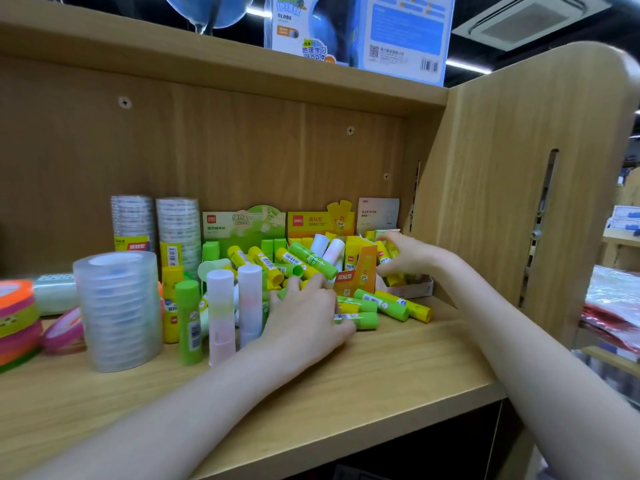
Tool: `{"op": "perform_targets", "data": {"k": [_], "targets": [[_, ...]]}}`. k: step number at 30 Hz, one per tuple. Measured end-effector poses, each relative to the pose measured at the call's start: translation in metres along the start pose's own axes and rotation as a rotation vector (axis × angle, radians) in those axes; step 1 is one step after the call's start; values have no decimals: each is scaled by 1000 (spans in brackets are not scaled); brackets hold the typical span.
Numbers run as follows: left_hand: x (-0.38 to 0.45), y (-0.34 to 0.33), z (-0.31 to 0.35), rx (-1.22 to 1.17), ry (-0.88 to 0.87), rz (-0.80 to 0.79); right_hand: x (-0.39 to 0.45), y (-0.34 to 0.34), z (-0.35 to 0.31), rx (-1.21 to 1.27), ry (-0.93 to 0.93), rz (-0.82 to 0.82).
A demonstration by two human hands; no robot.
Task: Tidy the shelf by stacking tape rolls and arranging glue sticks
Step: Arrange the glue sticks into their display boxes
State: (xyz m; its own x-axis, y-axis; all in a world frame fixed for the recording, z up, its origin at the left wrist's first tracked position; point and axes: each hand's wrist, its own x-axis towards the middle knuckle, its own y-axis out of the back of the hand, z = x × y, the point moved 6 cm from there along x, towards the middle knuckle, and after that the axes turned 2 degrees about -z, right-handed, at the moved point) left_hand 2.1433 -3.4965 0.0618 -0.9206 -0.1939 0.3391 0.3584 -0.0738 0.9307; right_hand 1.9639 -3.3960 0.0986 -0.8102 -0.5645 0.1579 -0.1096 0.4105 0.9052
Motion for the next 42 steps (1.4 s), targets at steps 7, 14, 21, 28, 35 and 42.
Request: {"op": "perform_targets", "data": {"k": [7,14,21,28,35,42], "targets": [[1,-3,2,16,-62,44,-3,-10,-2,131,15,-36],[1,-4,1,47,-129,110,-17,5,1,185,111,274],[1,1,5,65,-204,173,-56,36,-14,286,269,580],[-9,-3,15,97,-233,171,-121,11,-29,376,396,334],[-15,-7,21,152,-275,89,-141,-15,-13,374,349,262],[-20,-2,18,56,-255,85,-127,-34,-41,279,400,97]]}}
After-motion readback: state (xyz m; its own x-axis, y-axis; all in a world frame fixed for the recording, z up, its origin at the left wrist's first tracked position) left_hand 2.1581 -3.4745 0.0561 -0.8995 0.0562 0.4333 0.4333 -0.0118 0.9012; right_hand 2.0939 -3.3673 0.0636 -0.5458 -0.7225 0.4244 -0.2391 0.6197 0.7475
